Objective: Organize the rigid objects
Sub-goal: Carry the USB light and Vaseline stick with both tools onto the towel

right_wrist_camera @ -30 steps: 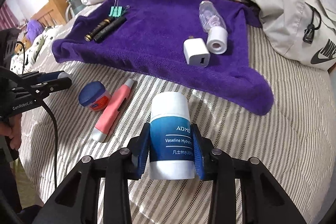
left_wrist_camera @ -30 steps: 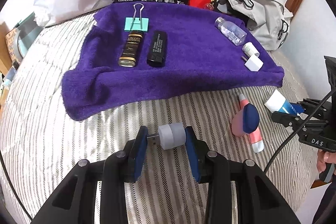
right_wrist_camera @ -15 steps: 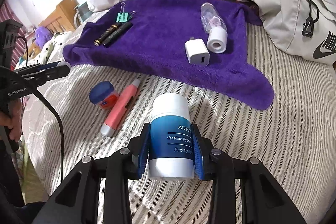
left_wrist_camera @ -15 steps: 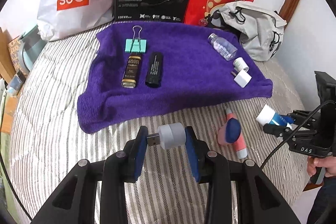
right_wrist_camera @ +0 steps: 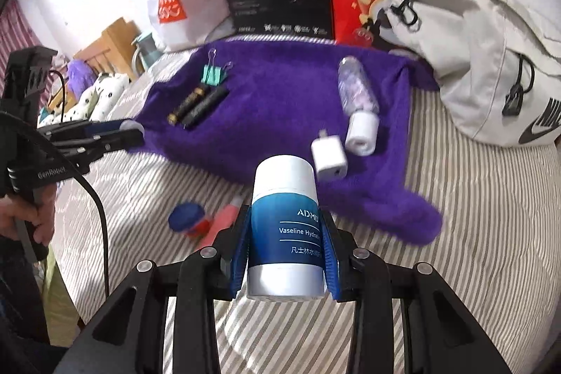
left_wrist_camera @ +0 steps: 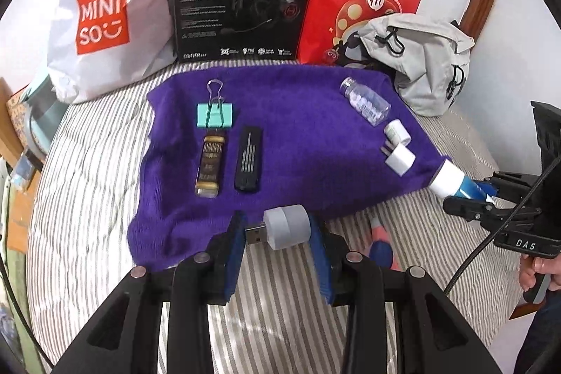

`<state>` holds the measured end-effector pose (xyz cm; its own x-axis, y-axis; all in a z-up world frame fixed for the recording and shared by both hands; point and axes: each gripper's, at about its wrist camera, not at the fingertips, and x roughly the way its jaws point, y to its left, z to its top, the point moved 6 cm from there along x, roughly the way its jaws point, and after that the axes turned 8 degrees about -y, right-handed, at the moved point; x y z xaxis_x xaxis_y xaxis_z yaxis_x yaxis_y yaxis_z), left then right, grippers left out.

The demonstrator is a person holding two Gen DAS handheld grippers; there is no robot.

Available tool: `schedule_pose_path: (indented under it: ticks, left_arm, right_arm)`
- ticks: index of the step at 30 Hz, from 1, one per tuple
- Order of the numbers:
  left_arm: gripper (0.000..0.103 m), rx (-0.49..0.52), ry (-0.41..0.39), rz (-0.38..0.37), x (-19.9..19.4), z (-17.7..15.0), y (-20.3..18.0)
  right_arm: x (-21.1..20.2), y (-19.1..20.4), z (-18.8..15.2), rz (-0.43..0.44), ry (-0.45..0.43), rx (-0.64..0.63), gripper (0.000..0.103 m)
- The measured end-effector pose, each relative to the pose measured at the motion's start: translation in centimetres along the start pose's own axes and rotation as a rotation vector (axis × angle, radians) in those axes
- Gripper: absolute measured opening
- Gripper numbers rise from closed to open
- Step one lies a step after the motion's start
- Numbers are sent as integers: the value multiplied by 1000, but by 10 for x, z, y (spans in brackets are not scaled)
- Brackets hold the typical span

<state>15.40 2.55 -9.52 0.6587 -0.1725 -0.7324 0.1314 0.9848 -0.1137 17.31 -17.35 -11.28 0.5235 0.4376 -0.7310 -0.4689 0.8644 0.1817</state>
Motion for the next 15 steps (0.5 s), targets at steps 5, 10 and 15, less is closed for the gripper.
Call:
schedule_pose_path:
  ticks: [5, 10, 15]
  left_arm:
    - [34, 9, 12, 0, 15, 13, 2]
    - [34, 3, 25, 8, 26, 21, 7]
    - [34, 3, 41, 8, 35, 23, 13]
  right_arm:
    - [12, -4, 27, 11, -23, -6, 36]
    - [37, -10, 56, 9, -29, -11, 36]
    - [72, -19, 79, 8, -6, -18, 36]
